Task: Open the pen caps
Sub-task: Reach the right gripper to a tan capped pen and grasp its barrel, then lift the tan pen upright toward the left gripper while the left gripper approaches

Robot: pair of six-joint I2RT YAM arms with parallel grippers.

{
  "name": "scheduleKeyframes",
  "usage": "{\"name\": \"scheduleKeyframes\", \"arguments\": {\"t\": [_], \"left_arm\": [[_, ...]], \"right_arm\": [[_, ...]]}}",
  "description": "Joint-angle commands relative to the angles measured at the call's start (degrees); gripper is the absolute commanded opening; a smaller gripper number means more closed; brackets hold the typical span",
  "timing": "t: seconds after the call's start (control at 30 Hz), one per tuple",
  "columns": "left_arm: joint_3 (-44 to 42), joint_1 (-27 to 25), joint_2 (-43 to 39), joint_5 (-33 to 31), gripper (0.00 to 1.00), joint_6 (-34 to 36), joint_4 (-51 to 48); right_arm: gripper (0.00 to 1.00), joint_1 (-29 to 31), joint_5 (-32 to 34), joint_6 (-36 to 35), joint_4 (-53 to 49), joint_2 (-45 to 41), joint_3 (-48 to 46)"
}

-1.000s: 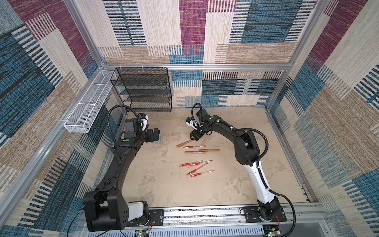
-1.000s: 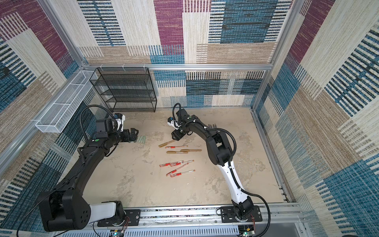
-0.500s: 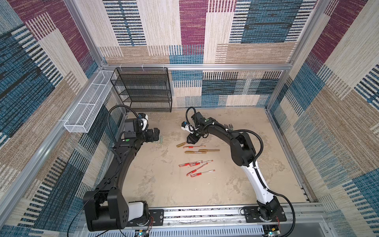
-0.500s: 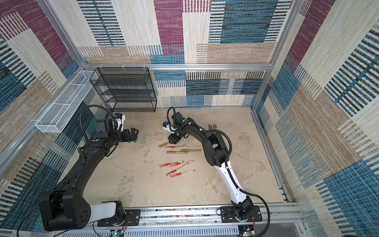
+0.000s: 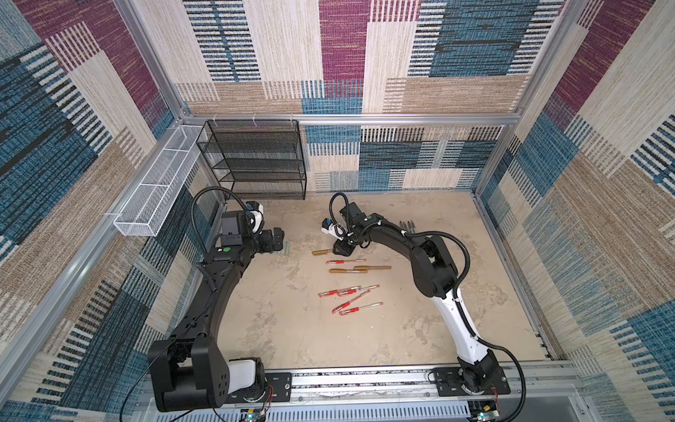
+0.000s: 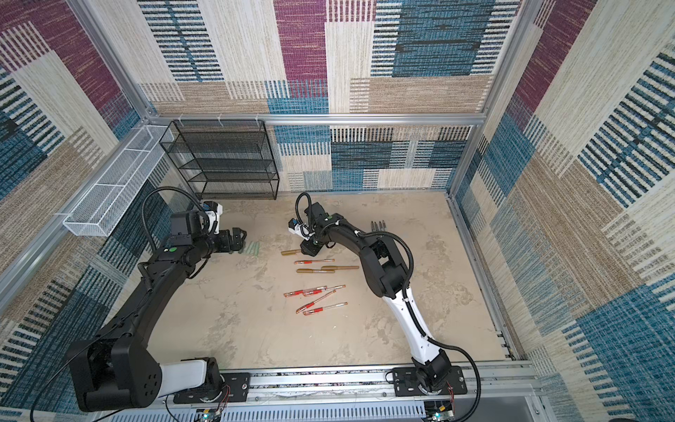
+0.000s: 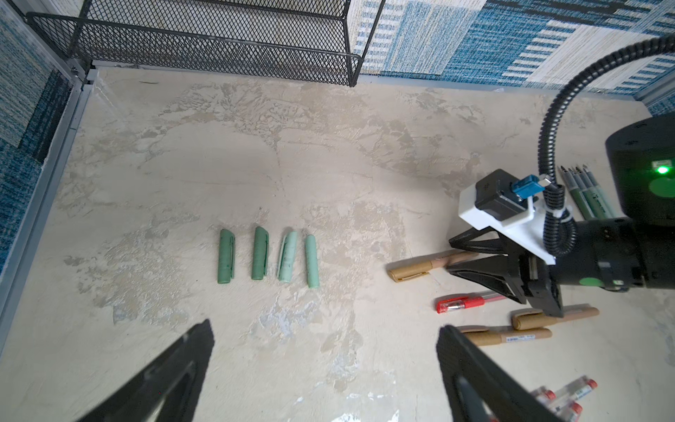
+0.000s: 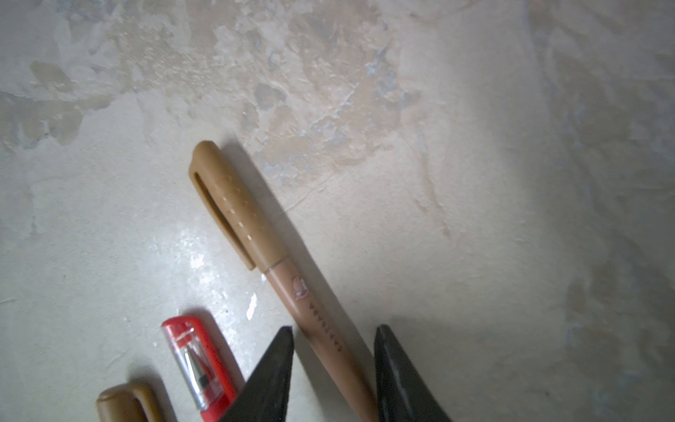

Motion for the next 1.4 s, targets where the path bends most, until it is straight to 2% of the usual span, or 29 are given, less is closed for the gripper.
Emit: {"name": "scheduleKeyframes", "arguments": {"t": [0.0,0.17,0.43,0.67,0.83,1.03,1.37], "left_arm": [[0.0,0.2,-0.2,0.6,0.99,-1.1,1.0],[0.0,0.2,-0.3,0.5,0.99,-1.3,0.9],[0.5,0.3,-0.5,1.4,0.99,-2.0,0.5],[0.7,0.3,-0.8,8.3,0.99,-4.1,1.0],[0.4,0.3,-0.6,14.2,0.99,-7.0,2.1],[-0.5,-0.5,0.3,24.6,0.93,-12.3,5.3],[-2.4,-3.0,2.8,29.2,0.86,-19.2,10.3]], "right_arm": [[0.35,0.4,3.0,-0.3,-7.3,0.1,-1.8],[0.21,0.8,5.8,-0.5,-7.2,0.0,-2.7],[0.1,0.8,6.9,-0.8,-6.8,-2.5,-2.3],[0.08,0.7,6.2,2.1,-4.9,-6.9,-2.9],[0.08,0.7,3.1,7.8,3.4,-14.1,-9.9],[0.08,1.6,0.0,16.4,14.6,-22.7,-19.3],[0.09,7.8,-0.9,28.2,29.5,-32.4,-32.4]]}}
